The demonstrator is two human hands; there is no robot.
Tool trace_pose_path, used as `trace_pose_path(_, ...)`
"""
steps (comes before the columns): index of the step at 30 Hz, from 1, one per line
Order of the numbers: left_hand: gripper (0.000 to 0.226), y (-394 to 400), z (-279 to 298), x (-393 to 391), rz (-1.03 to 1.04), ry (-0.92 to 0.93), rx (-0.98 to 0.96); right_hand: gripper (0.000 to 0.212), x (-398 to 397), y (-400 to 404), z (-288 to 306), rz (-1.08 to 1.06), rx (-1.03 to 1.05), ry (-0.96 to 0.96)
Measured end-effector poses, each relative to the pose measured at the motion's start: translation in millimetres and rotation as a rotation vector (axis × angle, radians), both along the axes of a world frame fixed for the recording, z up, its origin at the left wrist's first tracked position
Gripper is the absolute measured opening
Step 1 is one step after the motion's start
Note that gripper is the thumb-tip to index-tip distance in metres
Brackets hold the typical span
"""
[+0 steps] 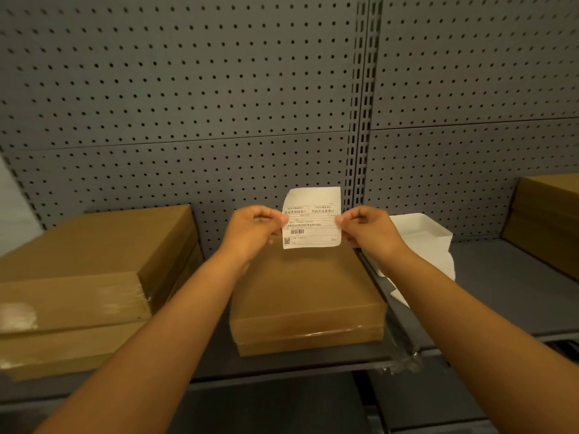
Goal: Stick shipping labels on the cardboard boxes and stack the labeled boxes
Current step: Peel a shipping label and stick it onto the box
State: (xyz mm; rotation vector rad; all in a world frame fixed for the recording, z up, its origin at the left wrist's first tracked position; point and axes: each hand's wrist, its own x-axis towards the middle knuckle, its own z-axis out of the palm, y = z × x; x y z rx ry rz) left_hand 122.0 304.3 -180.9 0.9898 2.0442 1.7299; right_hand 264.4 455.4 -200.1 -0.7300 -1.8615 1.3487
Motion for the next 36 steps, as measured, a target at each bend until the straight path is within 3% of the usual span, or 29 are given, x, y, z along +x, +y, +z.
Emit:
trace_pose_path(6, 0.009, -8, -6, -12, 0.042, -0.118, 0.030, 0.011, -14, -10, -7, 0.037, -0.002, -0.028)
trace_pose_path(12, 0.005, -8, -11, -13, 0.127, -0.086, 0.022, 0.014, -21, -13, -6, 0.055, -0.006, -0.077)
trace_pose_path(20, 0.005, 0, -25, -15, 0.129, -0.147, -0.136, 0.017, -26, 3, -17, 0.037, 0.054, -0.297)
trace_pose_path(28, 0.010, 9, -49, -21, 0.157, -0.075, -0.351, 0.019, -29, 11, -39, 0.056, 0.200, -0.538)
trace_pose_path(36, 0.015, 14, -53, -23, 0.187, -0.115, -0.402, 0.021, -37, 17, -48, 0.075, 0.235, -0.666)
